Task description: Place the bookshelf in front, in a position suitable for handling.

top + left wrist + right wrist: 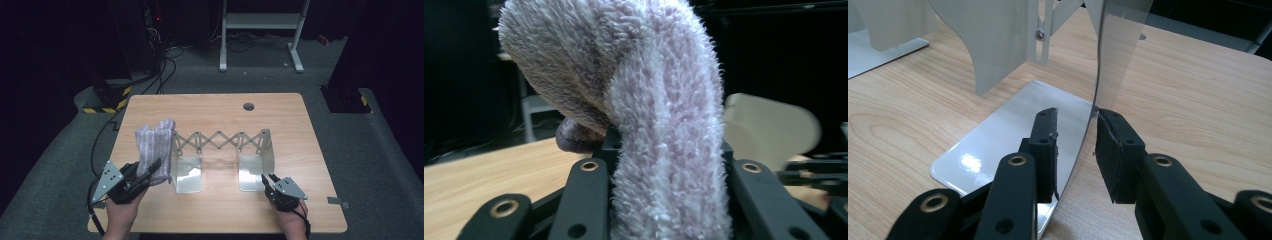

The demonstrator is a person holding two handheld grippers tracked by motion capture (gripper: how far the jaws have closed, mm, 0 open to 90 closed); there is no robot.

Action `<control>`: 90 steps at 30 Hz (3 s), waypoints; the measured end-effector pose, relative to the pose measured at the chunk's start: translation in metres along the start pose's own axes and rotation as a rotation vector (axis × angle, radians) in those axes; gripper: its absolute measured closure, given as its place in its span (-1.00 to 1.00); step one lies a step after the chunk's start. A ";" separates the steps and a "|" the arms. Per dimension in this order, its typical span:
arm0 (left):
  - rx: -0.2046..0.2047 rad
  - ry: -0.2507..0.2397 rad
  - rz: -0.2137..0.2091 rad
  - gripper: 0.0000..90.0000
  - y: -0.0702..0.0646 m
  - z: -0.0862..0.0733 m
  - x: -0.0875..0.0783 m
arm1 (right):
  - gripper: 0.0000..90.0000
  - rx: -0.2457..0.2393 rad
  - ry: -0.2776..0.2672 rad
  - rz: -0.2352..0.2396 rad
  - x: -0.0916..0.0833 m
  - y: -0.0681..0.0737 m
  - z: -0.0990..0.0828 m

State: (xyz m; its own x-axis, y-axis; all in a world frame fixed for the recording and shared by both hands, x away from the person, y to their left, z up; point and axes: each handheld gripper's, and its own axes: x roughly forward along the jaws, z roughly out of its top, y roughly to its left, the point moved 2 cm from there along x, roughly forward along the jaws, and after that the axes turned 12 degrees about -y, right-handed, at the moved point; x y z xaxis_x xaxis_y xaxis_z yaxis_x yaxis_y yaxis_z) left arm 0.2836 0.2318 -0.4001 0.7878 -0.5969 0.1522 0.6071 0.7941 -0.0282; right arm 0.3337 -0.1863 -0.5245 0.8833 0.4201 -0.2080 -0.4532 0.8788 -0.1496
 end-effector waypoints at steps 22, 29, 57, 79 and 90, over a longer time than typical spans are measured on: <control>0.064 0.167 0.039 0.45 -0.011 -0.047 0.019 | 0.58 -0.001 -0.001 0.001 -0.001 -0.002 -0.001; 0.079 0.174 0.087 0.45 0.001 -0.048 0.014 | 0.61 0.001 -0.003 0.000 -0.001 -0.003 0.000; 0.075 0.222 0.223 0.46 0.055 -0.057 0.001 | 0.72 -0.003 0.006 0.022 0.001 0.000 -0.003; 0.028 0.455 0.124 0.46 0.024 -0.116 0.038 | 0.71 -0.008 0.011 0.027 0.002 0.002 -0.003; 0.030 0.533 0.092 0.45 0.016 -0.132 0.049 | 0.71 -0.015 0.014 0.030 0.003 0.003 -0.003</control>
State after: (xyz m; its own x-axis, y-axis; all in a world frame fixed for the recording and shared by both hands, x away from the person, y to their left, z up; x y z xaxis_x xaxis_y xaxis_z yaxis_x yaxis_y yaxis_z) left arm 0.3455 0.1996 -0.5231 0.7859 -0.4938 -0.3721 0.5359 0.8442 0.0115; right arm 0.3344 -0.1830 -0.5289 0.8677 0.4425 -0.2263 -0.4810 0.8624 -0.1581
